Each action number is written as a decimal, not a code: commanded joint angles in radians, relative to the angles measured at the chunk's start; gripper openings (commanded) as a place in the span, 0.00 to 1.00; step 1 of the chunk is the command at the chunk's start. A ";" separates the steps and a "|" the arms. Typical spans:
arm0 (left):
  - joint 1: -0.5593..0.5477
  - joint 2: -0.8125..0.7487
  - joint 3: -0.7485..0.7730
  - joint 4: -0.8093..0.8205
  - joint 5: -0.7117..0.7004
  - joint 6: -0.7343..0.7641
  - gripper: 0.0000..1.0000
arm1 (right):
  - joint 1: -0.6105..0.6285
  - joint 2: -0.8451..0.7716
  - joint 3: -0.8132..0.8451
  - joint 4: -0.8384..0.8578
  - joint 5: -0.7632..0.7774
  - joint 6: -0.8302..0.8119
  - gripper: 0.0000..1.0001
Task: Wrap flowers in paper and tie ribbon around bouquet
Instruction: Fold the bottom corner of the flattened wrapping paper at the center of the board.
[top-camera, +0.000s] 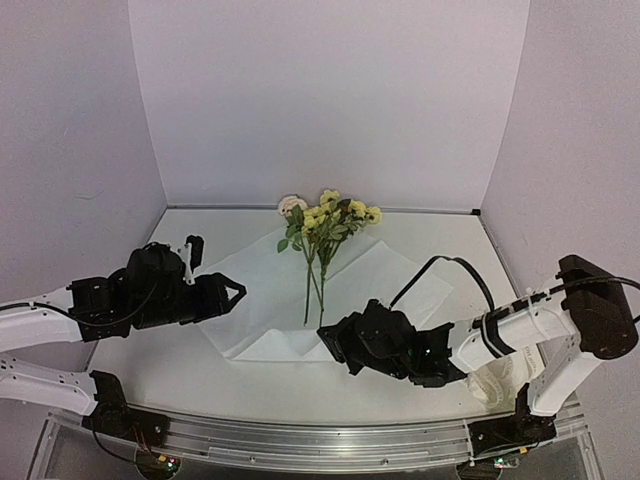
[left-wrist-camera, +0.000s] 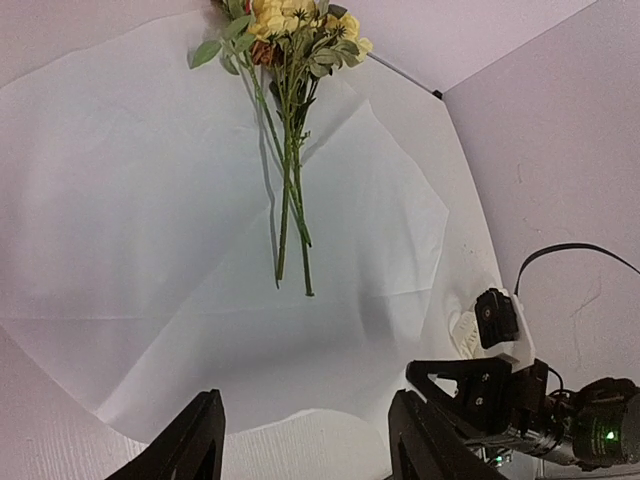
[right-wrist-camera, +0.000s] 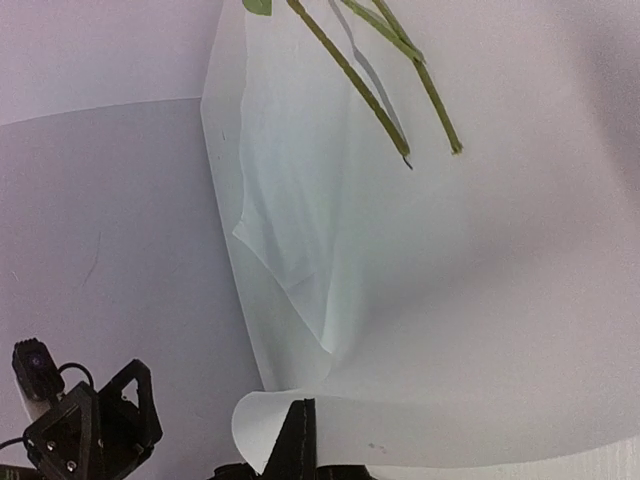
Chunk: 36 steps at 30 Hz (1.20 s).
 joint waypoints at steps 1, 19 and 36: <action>-0.003 0.070 0.120 -0.021 -0.084 0.073 0.59 | -0.124 -0.014 0.098 -0.034 -0.089 -0.077 0.00; 0.252 0.507 0.317 0.091 0.362 0.205 0.46 | -0.442 0.310 0.479 -0.128 -0.435 -0.124 0.00; 0.257 0.688 0.269 0.189 0.684 0.208 0.35 | -0.490 0.432 0.576 -0.154 -0.488 -0.167 0.00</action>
